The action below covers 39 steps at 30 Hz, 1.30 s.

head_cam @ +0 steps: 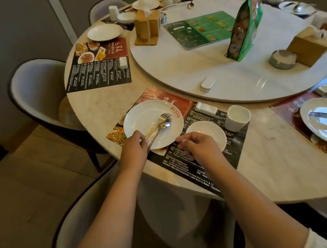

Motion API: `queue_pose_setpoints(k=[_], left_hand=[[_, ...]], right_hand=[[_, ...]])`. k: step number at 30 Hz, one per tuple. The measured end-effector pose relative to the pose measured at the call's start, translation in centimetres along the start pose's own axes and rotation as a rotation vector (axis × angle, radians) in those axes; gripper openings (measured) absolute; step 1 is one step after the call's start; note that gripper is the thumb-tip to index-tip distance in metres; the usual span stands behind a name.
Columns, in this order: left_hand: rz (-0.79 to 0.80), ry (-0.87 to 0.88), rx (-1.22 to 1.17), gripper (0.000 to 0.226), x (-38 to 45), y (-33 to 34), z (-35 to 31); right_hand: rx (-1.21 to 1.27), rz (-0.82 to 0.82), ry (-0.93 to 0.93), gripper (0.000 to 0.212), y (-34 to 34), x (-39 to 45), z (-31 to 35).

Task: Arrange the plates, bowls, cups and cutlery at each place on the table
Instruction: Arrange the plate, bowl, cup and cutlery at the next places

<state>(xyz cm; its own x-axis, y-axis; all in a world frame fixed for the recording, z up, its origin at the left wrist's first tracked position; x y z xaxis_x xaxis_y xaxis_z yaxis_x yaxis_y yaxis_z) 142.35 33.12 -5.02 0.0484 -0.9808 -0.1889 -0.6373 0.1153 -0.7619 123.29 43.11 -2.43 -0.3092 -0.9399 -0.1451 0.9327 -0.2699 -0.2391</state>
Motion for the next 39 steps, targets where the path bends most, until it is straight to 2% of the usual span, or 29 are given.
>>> queue_pose_setpoints(k=[3,5,9,11,15,19,27,31,34,36,39], left_hand=[[-0.024,0.004,0.031,0.009,0.3,-0.1,0.2],[-0.07,0.018,0.052,0.01,0.2,-0.5,0.3],[-0.135,0.013,0.048,0.013,-0.1,-0.9,0.6],[-0.152,-0.016,0.058,0.015,0.0,-0.9,1.0],[-0.227,-0.027,0.144,0.02,-0.3,-1.3,1.4],[-0.254,-0.002,0.185,0.026,-1.0,-1.6,1.4],[-0.245,-0.008,0.135,0.041,-4.6,-3.2,1.9],[-0.227,-0.1,0.025,0.041,-7.0,-4.1,3.9],[-0.208,-0.159,-0.037,0.032,-8.5,-4.9,5.8],[-0.187,-0.173,-0.083,0.025,-8.9,-5.5,6.9],[-0.145,-0.177,-0.173,0.017,-8.7,-7.1,8.4]], right_hand=[[-0.094,0.037,0.0,0.018,0.8,-0.1,-0.7],[-0.244,0.081,-0.056,0.017,1.9,-0.4,-1.0],[-0.692,0.165,-0.419,0.031,4.8,-2.3,-0.5],[-0.838,0.211,-0.525,0.042,6.1,-3.4,-1.5],[-1.016,0.338,-0.569,0.063,7.4,-4.4,-4.5],[-1.14,0.392,-0.627,0.067,7.8,-4.9,-5.9],[-1.234,0.411,-0.684,0.067,8.2,-4.8,-6.4],[-1.258,0.436,-0.681,0.068,8.3,-4.8,-6.7],[-1.241,0.445,-0.662,0.071,8.3,-5.0,-6.3],[-1.158,0.4,-0.611,0.07,8.3,-5.2,-5.4],[-1.013,0.206,-0.565,0.053,8.6,-6.4,-2.4]])
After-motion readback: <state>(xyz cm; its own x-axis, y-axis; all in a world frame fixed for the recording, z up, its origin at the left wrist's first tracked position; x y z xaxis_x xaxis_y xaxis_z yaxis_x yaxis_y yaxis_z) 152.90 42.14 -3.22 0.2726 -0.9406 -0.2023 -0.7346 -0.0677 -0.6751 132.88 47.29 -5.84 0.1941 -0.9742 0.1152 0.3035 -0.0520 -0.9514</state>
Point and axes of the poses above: each hand's wrist, its own x-axis towards the middle knuckle, its own y-axis out of the palm, z = x × y, the point moved 10 cm from there along x, towards the middle knuckle, and after that the axes turned 13 degrees about -y, right-handed, at the moved point
